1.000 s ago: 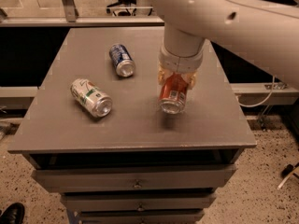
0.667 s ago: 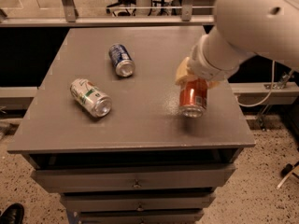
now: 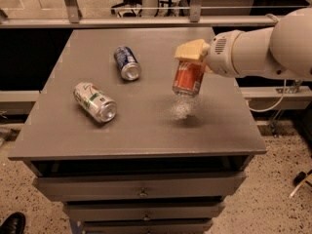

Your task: Place coke can upright

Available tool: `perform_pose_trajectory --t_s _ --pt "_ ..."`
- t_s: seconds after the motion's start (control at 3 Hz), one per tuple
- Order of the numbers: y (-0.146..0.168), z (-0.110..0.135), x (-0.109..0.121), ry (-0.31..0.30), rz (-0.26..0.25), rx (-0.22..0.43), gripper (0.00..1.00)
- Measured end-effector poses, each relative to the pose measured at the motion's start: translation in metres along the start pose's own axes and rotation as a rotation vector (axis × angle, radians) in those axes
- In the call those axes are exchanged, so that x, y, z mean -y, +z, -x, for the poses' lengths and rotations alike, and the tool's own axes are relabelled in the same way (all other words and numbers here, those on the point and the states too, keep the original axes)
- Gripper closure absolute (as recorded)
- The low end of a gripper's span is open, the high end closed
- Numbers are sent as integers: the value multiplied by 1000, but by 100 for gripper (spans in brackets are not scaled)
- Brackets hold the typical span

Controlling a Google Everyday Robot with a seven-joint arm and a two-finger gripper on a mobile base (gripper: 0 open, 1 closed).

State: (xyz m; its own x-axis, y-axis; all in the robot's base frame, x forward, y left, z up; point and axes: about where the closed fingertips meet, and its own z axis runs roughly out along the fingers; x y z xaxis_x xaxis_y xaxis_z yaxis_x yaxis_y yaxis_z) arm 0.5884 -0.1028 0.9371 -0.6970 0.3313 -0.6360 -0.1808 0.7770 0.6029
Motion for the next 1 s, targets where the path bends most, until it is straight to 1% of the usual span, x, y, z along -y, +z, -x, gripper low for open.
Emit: perform_pose_trajectory --t_s 0.33,0.67,1.0 --pt "1 -2 -17 -18 25 11 100" --pt "0 -3 -6 1 58 51 100" --pt "1 9 28 65 137 201 100"
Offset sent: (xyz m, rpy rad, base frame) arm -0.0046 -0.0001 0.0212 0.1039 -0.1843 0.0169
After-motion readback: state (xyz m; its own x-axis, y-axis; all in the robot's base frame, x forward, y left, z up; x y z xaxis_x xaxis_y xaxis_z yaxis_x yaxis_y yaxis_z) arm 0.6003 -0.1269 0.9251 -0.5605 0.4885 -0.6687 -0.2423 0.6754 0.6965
